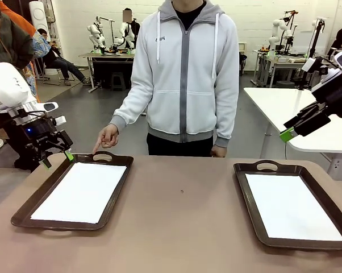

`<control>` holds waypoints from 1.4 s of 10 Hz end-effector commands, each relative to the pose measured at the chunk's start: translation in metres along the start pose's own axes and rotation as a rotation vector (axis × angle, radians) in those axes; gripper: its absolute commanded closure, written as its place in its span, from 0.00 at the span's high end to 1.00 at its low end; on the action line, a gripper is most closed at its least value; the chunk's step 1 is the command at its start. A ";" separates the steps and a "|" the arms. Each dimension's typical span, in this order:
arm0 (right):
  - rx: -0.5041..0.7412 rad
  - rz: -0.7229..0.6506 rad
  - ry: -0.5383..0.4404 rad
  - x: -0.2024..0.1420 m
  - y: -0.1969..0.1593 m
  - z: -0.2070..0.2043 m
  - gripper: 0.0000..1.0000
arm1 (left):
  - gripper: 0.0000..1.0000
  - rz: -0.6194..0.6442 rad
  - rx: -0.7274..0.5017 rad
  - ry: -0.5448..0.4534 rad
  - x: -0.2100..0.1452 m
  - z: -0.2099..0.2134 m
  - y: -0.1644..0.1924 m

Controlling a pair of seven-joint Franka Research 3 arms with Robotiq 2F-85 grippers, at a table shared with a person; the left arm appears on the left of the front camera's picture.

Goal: Sort the A4 documents.
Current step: Place the A4 Paper in the designated Handle tray.

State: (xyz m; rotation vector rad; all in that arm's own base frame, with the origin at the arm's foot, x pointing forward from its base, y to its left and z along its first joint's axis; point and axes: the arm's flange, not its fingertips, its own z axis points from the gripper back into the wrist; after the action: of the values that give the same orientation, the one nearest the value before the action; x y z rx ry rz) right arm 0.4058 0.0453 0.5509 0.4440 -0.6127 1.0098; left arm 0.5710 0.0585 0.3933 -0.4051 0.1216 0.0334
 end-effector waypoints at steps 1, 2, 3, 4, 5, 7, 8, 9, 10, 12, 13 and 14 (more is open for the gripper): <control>-0.008 0.001 0.012 0.000 0.001 -0.001 1.00 | 1.00 -0.006 0.003 -0.020 -0.010 -0.006 -0.005; -0.008 0.001 0.012 0.000 0.001 -0.001 1.00 | 1.00 -0.018 -0.033 -0.030 -0.013 -0.006 -0.003; -0.008 0.001 0.012 0.000 0.001 -0.001 1.00 | 1.00 -0.010 -0.089 -0.042 -0.014 -0.005 -0.004; -0.008 0.001 0.012 0.000 0.001 -0.001 1.00 | 1.00 -0.029 -0.151 -0.044 -0.016 -0.006 -0.006; -0.008 0.001 0.012 0.000 0.001 -0.001 1.00 | 1.00 0.001 -0.034 -0.008 -0.008 -0.002 -0.006; -0.008 0.001 0.012 0.000 0.001 -0.001 1.00 | 1.00 0.001 -0.034 -0.008 -0.008 -0.002 -0.006; -0.008 0.001 0.012 0.000 0.001 -0.001 1.00 | 1.00 0.001 -0.034 -0.008 -0.008 -0.002 -0.006; -0.008 0.001 0.012 0.000 0.001 -0.001 1.00 | 1.00 0.001 -0.034 -0.008 -0.008 -0.002 -0.006; -0.008 0.001 0.012 0.000 0.001 -0.001 1.00 | 1.00 0.001 -0.034 -0.008 -0.008 -0.002 -0.006; -0.008 0.001 0.012 0.000 0.001 -0.001 1.00 | 1.00 0.001 -0.034 -0.008 -0.008 -0.002 -0.006; -0.008 0.001 0.012 0.000 0.001 -0.001 1.00 | 1.00 0.001 -0.034 -0.008 -0.008 -0.002 -0.006; -0.008 0.001 0.012 0.000 0.001 -0.001 1.00 | 1.00 0.001 -0.034 -0.008 -0.008 -0.002 -0.006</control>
State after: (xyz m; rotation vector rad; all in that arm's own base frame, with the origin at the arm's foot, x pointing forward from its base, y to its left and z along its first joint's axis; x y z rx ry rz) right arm 0.4058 0.0453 0.5509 0.4440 -0.6127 1.0098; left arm 0.5618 0.0524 0.3928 -0.4563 0.1107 0.0285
